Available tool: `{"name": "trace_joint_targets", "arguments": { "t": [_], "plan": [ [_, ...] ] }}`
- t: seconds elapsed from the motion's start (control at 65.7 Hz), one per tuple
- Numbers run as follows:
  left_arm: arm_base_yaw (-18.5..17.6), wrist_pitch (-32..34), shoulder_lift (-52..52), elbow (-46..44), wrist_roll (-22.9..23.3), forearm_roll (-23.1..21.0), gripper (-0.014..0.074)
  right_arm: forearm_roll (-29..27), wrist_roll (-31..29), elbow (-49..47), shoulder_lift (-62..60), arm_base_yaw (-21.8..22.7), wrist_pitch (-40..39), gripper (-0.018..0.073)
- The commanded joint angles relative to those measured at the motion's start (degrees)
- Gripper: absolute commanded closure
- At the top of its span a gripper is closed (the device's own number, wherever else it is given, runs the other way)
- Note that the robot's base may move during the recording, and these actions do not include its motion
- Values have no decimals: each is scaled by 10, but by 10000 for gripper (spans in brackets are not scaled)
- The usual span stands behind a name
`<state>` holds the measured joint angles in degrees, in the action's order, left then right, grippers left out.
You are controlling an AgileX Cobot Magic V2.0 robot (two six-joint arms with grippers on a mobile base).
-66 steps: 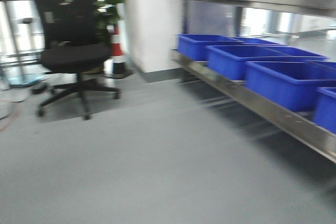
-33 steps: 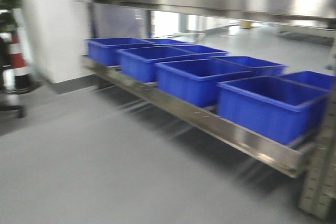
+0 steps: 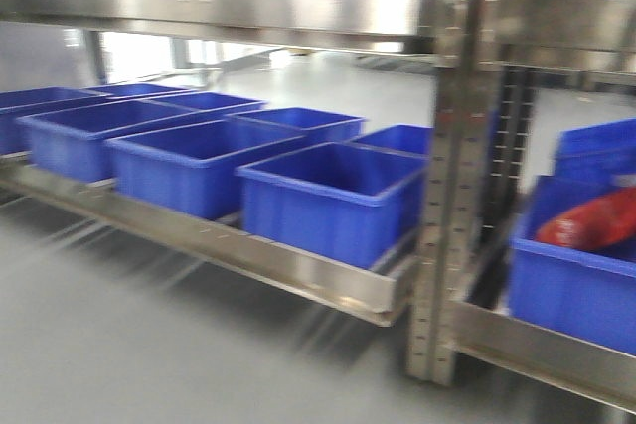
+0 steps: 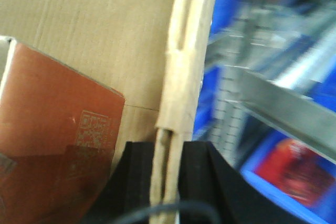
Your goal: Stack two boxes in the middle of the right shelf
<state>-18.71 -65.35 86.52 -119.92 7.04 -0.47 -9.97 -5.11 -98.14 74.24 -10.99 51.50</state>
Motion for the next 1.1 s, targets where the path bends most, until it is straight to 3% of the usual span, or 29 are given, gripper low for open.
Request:
{"name": "trace_joint_targets", "arguments": {
  "t": [0.0, 1.081],
  "plan": [
    [2, 18, -12, -9, -3, 13, 708, 32, -6, -6, -7, 5, -32, 713],
    [2, 18, -12, -9, -3, 13, 708, 32, -6, -6, -7, 5, -32, 713]
  ]
}}
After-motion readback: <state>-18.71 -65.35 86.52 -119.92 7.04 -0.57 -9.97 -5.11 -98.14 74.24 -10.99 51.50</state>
